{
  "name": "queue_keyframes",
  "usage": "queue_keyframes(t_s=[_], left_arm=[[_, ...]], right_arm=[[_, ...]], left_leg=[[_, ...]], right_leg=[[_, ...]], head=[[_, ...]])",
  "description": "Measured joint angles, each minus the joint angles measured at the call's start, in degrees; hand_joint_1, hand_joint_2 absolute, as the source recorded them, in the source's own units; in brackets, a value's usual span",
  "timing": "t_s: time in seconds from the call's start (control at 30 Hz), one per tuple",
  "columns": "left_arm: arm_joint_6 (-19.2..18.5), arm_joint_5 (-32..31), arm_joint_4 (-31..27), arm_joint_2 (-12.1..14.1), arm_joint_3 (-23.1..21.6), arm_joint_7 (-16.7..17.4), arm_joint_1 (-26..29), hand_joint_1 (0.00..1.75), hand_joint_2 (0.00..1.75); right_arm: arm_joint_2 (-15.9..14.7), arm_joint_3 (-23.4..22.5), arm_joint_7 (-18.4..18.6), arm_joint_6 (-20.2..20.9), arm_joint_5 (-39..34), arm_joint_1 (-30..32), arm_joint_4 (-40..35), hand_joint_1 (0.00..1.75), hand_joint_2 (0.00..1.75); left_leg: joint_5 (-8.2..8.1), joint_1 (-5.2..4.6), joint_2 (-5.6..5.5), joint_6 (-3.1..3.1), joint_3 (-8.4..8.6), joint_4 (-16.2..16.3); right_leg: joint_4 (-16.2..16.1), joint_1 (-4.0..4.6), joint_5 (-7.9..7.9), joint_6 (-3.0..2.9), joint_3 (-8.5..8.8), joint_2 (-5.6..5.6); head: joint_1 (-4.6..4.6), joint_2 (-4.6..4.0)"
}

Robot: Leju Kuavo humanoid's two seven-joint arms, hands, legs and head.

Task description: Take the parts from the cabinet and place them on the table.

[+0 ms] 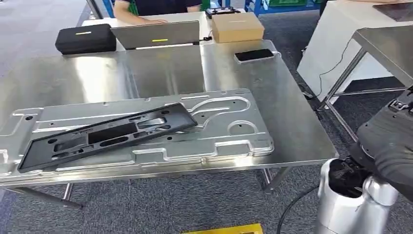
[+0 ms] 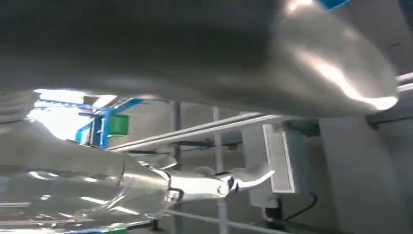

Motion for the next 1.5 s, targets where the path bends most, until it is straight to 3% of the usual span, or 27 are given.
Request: queue_keyframes(t_s=[0.07,0.13,0.17,0.27,0.33,0.43,0.5,0.57,0.63,0.67,0.7,0.77,0.83,0.9,0.97,1.0,1.03,1.07,1.13,1.2,1.23,1.3,1.33,1.37,1.4,1.47,1.5], left_arm=[[0.04,-0.18,0.00,0.00,0.00,0.02,0.05,0.00,0.00],[0.55,-0.31,0.00,0.00,0.00,0.33,0.04,0.00,0.00],[0.66,-0.33,0.00,0.07,0.00,0.61,-0.01,0.00,0.00],[1.23,-0.68,0.00,-0.07,0.00,1.75,0.25,0.00,0.00],[1.62,-1.38,0.00,-0.29,0.00,2.93,0.56,0.00,0.00],[2.32,-2.25,0.00,-0.61,0.00,4.41,0.72,0.00,0.00],[2.65,-2.38,0.00,-0.96,0.00,4.81,0.94,0.00,0.00],[3.08,-3.04,0.00,-1.16,0.00,4.90,1.06,0.00,0.00],[3.63,-3.39,0.00,-1.22,-0.05,4.61,1.05,0.00,0.00],[3.80,-3.39,0.00,-1.22,-0.05,4.44,1.03,0.00,0.00],[4.02,-3.39,0.00,-1.24,-0.05,4.31,1.01,0.00,0.00],[4.18,-3.37,0.00,-1.22,-0.05,3.89,1.02,0.00,0.00],[4.50,-3.30,0.00,-1.16,-0.05,3.52,1.10,0.00,0.00],[4.52,-2.99,0.00,-1.20,-0.05,3.19,1.09,0.00,0.00],[4.26,-2.97,0.00,-1.20,0.04,2.62,0.97,0.00,0.00],[4.20,-2.99,0.00,-1.20,0.04,2.54,0.94,0.00,0.00],[4.20,-2.99,0.00,-1.20,0.04,2.45,0.95,0.00,0.00],[4.20,-2.99,0.00,-1.20,0.06,2.40,0.96,0.00,0.00],[4.22,-2.88,-0.02,-1.20,0.24,2.38,0.93,0.00,0.00],[4.48,-2.65,-0.02,-1.29,0.67,2.32,0.73,0.00,0.00],[4.63,-2.23,-0.02,-1.37,0.96,2.27,0.66,0.00,0.00],[4.87,-1.77,-0.02,-1.55,1.49,2.32,0.67,0.00,0.00],[5.07,-1.77,-0.02,-1.75,1.86,2.40,0.83,0.00,0.00],[5.20,-1.66,-0.04,-1.86,2.23,2.45,0.71,0.00,0.00],[5.27,-1.51,-0.07,-1.97,2.55,2.49,0.80,0.00,0.00],[5.42,-1.42,-0.15,-2.10,2.88,2.56,0.97,0.00,0.00],[5.53,-1.40,-0.17,-2.16,3.17,2.60,0.97,0.00,0.00]], right_arm=[[0.20,-0.04,-0.20,0.28,0.04,1.54,-0.48,0.00,0.00],[0.26,-0.04,-0.42,0.70,0.07,2.57,-1.22,0.00,0.00],[0.37,-0.04,-0.48,0.98,0.09,3.19,-1.60,0.00,0.00],[0.70,-0.02,-0.52,1.68,0.20,5.37,-2.38,0.00,0.00],[0.70,-0.06,-0.52,1.79,0.13,6.87,-2.71,0.00,0.00],[0.70,-0.26,-0.52,2.62,-0.59,9.09,-2.69,0.00,0.00],[0.70,-0.55,-0.52,3.78,-1.36,10.74,-2.62,0.00,0.00],[0.74,-0.92,-0.52,4.94,-1.48,12.18,-2.43,0.00,0.00],[1.16,-1.00,-0.52,5.99,-1.22,12.95,-2.12,0.00,0.00],[1.44,-0.98,-0.52,6.30,-1.18,13.32,-2.03,0.00,0.00],[1.84,-0.98,-0.52,6.67,-1.20,13.68,-1.88,0.00,0.00],[2.30,-0.98,-0.52,6.86,-1.14,14.51,-1.35,0.00,0.00],[2.80,-0.72,-0.52,7.19,-0.76,15.22,-0.48,0.00,0.00],[3.35,-0.04,-0.52,7.21,-0.39,15.76,0.35,0.00,0.00],[3.80,1.07,-0.52,7.15,0.42,16.64,1.71,0.00,0.00],[3.96,1.69,-0.52,6.95,0.75,17.10,2.45,0.00,0.00],[4.04,2.42,-0.48,6.62,1.01,17.49,3.36,0.00,0.00],[4.07,3.03,-0.48,6.27,1.07,17.91,4.19,0.00,0.00],[4.07,4.30,-0.48,5.94,1.18,18.84,6.03,0.00,0.00],[4.07,5.42,-0.26,5.79,0.99,19.67,7.66,0.00,0.00],[4.04,5.92,0.02,5.77,0.96,20.06,8.75,0.00,0.00],[4.04,6.89,0.44,5.68,0.72,21.02,11.68,0.00,0.00],[4.02,7.15,0.55,5.49,0.53,21.71,13.50,0.00,0.00],[3.96,7.17,0.55,5.33,0.42,22.29,15.22,0.00,0.00],[3.91,7.19,0.61,5.07,0.29,22.81,17.23,0.00,0.00],[3.83,7.19,1.16,4.66,0.24,23.35,20.86,0.00,0.00],[3.78,7.17,1.49,4.41,0.29,23.64,22.87,0.00,0.00]], left_leg=[[2.77,-0.02,0.00,0.25,2.85,-3.66],[7.08,-0.26,-0.06,1.23,8.95,-13.77],[6.81,-0.55,-0.14,1.92,11.22,-17.92],[7.55,-1.16,-0.19,1.94,11.02,-18.46],[9.51,-0.52,0.00,2.76,10.60,-19.64],[11.44,-0.59,0.43,3.46,7.94,-19.62],[12.45,-0.76,0.54,3.63,6.51,-19.38],[13.20,-0.73,0.58,3.51,4.75,-18.67],[13.51,-0.66,0.58,3.21,3.23,-17.57],[13.59,-0.67,0.59,3.09,2.72,-16.93],[13.68,-0.99,0.54,2.89,2.14,-16.28],[14.49,-0.91,0.54,2.09,1.81,-16.20],[14.79,-0.82,0.43,1.42,1.20,-16.11],[9.66,-0.48,0.21,0.40,0.41,-13.34],[3.48,0.03,0.15,-0.23,-1.44,-5.22],[2.22,0.17,0.15,-0.47,-1.80,-1.85],[2.76,0.29,0.15,-0.58,-1.44,-0.38],[4.67,0.43,0.15,-0.71,-0.22,-0.97],[9.16,0.61,0.15,-0.71,5.23,-8.00],[8.75,0.43,-0.18,-0.29,12.59,-18.52],[7.86,0.36,-0.31,0.45,13.39,-20.51],[7.82,0.12,-0.34,0.59,12.93,-20.52],[8.30,0.07,-0.30,1.31,12.27,-20.65],[9.15,0.38,0.22,2.20,11.44,-20.72],[9.80,0.26,0.19,2.78,10.46,-20.71],[11.10,-0.10,0.30,3.21,8.88,-20.61],[11.77,-0.33,0.42,3.41,7.99,-20.51]], right_leg=[[0.00,0.24,0.55,0.04,-0.55,-0.12],[-0.01,0.48,1.19,0.14,-0.96,-0.10],[-0.01,0.41,1.50,0.27,-1.02,-0.17],[-0.35,0.15,2.77,1.49,-1.21,-0.26],[-0.65,0.24,3.20,2.17,-1.65,0.00],[6.22,0.46,-5.93,2.41,-3.63,0.55],[13.35,0.49,-8.82,2.68,-4.52,0.58],[13.16,0.48,-5.79,2.88,-2.17,0.57],[4.58,0.44,-2.52,2.85,4.13,0.54],[-0.18,0.44,-3.00,2.66,7.38,0.55],[-2.94,0.62,-4.02,2.35,8.88,0.60],[-3.24,0.75,-4.12,2.15,8.45,0.62],[-3.46,0.46,-3.19,0.81,7.78,0.41],[-3.47,0.33,-2.15,-0.12,6.42,0.14],[-3.41,0.39,-0.91,-0.21,4.81,-0.06],[-3.36,0.39,-0.27,-0.13,3.98,-0.14],[-3.29,0.36,0.26,-0.04,3.15,-0.23],[-3.20,0.34,0.80,0.14,2.39,-0.28],[-2.94,0.26,1.79,0.52,0.92,-0.33],[-2.64,0.53,2.67,1.13,0.16,-0.21],[-2.69,0.52,3.26,1.51,0.06,-0.28],[-2.89,0.36,4.42,2.18,-0.29,-0.33],[-2.96,0.50,5.06,2.78,-0.70,-0.30],[-2.41,0.23,3.38,2.90,-1.38,0.09],[-0.50,0.31,-0.14,2.87,-1.97,0.15],[6.94,0.39,-6.91,2.86,-3.34,0.20],[11.16,0.41,-8.76,2.86,-3.84,0.23]], head=[[0.00,0.00],[0.00,0.00],[0.00,0.00],[0.00,0.00],[0.00,0.00],[0.15,0.00],[0.13,-0.02],[0.15,0.00],[0.15,0.00],[0.15,0.00],[0.11,0.00],[0.04,0.00],[0.04,0.00],[0.02,-0.02],[0.02,-0.02],[0.02,-0.02],[0.02,-0.02],[0.02,-0.02],[0.02,0.00],[0.00,-0.02],[0.04,0.00],[0.07,0.00],[0.09,0.00],[0.04,0.00],[0.15,-0.02],[0.15,-0.02],[0.15,-0.02]])
